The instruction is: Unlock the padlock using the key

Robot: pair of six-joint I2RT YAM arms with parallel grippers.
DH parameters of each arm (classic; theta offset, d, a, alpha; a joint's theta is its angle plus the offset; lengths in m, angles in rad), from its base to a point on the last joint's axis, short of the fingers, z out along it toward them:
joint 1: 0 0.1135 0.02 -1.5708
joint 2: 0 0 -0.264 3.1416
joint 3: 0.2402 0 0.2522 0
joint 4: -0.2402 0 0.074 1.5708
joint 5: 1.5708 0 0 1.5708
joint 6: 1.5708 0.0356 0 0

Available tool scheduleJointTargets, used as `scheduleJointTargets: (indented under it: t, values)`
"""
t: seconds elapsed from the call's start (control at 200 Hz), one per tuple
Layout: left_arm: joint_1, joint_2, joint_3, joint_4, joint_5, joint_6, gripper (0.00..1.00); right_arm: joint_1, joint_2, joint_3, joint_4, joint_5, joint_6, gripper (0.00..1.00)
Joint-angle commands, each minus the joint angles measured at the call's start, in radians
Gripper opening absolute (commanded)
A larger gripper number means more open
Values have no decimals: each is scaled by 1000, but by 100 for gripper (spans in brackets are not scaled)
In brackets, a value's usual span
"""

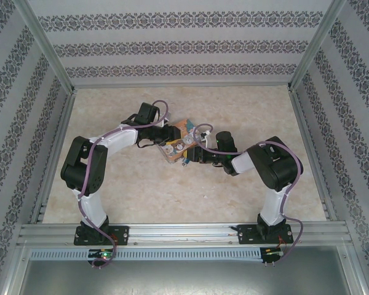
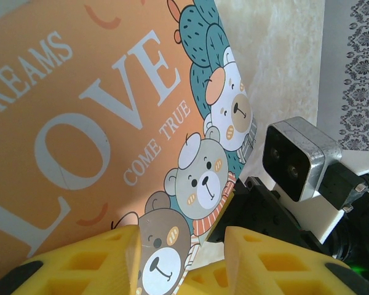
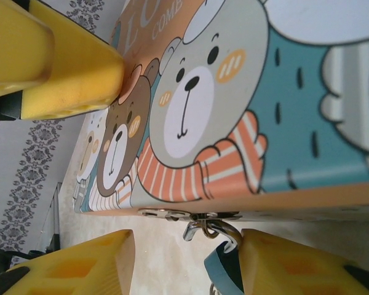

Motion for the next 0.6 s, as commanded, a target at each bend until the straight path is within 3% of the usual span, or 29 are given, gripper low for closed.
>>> scheduleJointTargets:
  t: [0.0,0.595]
  values:
    - [-10,-5,-24,-38,-23,17,40,10,12,6,68,-55,-32,43]
    - [-10,-8,-46,-20,-31,-1,39,18,28,-17,104,-13,-22,21]
